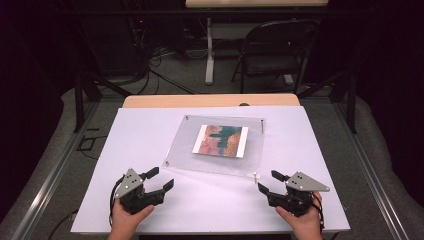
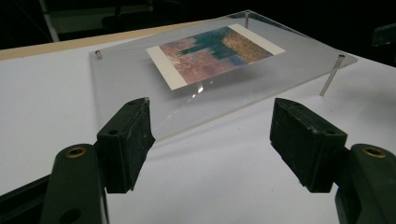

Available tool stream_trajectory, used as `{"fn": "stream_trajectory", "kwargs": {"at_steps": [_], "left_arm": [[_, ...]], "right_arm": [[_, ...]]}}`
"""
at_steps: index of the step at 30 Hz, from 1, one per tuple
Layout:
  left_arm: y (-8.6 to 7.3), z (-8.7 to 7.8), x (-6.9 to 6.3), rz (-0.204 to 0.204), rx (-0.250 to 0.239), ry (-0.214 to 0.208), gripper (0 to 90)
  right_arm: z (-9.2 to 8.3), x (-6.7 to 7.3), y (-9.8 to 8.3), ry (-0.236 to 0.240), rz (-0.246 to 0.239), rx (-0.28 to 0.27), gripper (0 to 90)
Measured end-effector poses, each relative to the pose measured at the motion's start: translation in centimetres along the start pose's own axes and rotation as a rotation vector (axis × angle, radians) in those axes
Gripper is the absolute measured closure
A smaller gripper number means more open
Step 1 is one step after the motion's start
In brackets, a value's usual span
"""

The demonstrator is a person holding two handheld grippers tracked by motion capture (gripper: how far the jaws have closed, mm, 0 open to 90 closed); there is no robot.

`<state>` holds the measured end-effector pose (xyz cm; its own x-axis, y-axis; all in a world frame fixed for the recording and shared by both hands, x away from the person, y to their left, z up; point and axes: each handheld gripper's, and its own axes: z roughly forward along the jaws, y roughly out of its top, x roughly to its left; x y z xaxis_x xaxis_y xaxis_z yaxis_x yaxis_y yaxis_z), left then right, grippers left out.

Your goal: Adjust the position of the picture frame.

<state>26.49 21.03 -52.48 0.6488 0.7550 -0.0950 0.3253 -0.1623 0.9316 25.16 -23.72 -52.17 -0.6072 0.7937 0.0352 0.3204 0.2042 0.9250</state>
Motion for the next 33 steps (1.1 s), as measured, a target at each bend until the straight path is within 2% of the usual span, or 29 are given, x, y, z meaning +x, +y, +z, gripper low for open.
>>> {"fn": "stream_trajectory", "kwargs": {"at_steps": [4,11,17,19,21,23,26,30,33], "left_arm": [[-0.1,0.2,-0.1,-0.018,0.015,-0.002,30.5],[-0.1,1.0,-0.8,0.006,0.04,-0.009,33.0],[-0.1,1.5,-1.1,-0.006,0.08,-0.037,35.9],[-0.2,1.7,-1.0,-0.018,0.1,-0.043,36.5],[-0.2,1.8,-1.0,-0.02,0.11,-0.038,37.1],[-0.2,1.9,-1.0,-0.021,0.111,-0.038,38.0],[-0.2,1.9,-1.0,-0.026,0.115,-0.032,40.0],[-0.2,2.1,-0.8,-0.048,0.11,-0.037,44.6],[-0.2,2.1,-0.8,-0.064,0.118,-0.031,49.5]], "right_arm": [[0.0,-0.1,-0.1,-0.008,0.008,0.008,35.9],[-0.1,-0.3,-0.2,-0.017,0.008,0.02,39.5],[0.3,-0.4,-0.3,-0.027,-0.024,0.04,45.8],[0.6,-0.4,-0.3,-0.021,-0.034,0.057,46.9],[1.0,-0.4,-0.4,-0.03,-0.043,0.093,47.5],[1.3,-0.4,-0.5,-0.041,-0.046,0.106,48.0],[1.5,-0.7,-0.5,-0.048,-0.057,0.128,55.9],[1.9,-1.6,-0.7,-0.023,-0.035,0.149,60.5],[2.2,-1.8,-1.0,0.016,-0.009,0.17,61.3]]}}
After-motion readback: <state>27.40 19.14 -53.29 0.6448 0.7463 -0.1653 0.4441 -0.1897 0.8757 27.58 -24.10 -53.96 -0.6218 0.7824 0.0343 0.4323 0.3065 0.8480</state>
